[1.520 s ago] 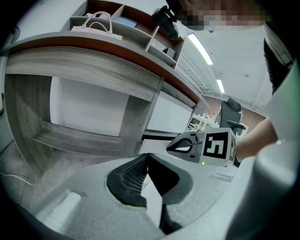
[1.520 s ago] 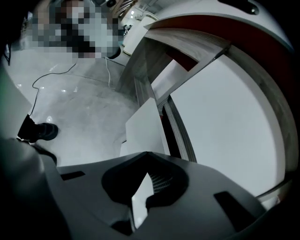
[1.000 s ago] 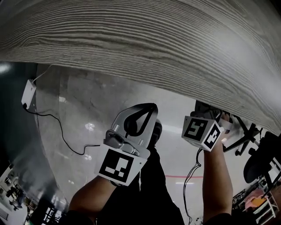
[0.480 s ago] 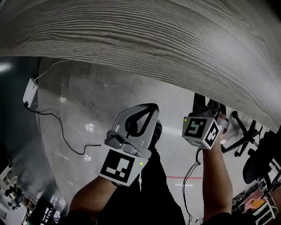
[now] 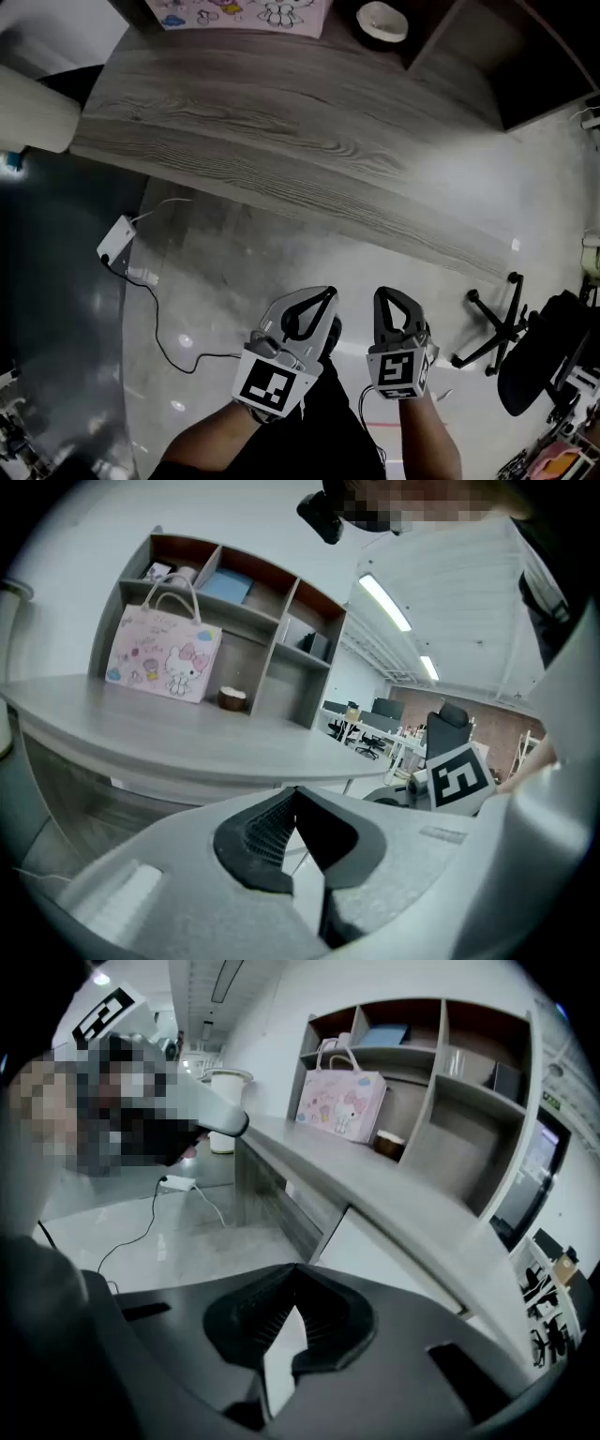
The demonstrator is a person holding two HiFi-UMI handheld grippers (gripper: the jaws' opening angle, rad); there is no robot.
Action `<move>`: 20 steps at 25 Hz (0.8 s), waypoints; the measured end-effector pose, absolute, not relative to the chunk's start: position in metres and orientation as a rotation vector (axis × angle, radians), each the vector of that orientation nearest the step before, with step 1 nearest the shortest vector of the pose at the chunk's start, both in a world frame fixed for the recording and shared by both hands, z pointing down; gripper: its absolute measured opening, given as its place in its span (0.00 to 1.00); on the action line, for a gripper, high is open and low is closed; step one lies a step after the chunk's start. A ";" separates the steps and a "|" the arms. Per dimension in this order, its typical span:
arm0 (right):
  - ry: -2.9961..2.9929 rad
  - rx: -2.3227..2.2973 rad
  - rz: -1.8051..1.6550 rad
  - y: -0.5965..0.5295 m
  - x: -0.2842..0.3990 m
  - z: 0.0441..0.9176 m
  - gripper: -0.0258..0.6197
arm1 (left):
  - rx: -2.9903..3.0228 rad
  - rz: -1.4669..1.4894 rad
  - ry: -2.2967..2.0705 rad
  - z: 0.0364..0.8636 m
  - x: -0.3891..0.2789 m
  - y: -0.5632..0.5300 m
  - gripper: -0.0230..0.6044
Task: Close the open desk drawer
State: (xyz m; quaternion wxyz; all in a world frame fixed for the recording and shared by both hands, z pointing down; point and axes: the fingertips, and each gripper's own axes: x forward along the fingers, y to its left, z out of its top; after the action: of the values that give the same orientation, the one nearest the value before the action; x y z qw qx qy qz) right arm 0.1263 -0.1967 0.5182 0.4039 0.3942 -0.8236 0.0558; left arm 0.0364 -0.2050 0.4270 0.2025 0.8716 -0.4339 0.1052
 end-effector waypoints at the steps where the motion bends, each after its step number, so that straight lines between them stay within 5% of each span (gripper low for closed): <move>1: -2.084 1.013 0.131 -0.196 0.123 0.498 0.06 | 2.437 0.287 -1.208 0.411 0.035 -0.202 0.05; 20: -2.542 1.256 0.129 -0.106 0.074 0.161 0.06 | 2.636 0.078 -1.103 0.133 0.030 -0.110 0.05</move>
State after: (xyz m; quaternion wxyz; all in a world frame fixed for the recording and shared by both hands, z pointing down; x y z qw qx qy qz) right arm 0.0740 -0.1063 0.1606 0.1511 0.4375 -0.8853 0.0450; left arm 0.0295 -0.1097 0.1326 0.1412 0.9128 -0.3821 0.0272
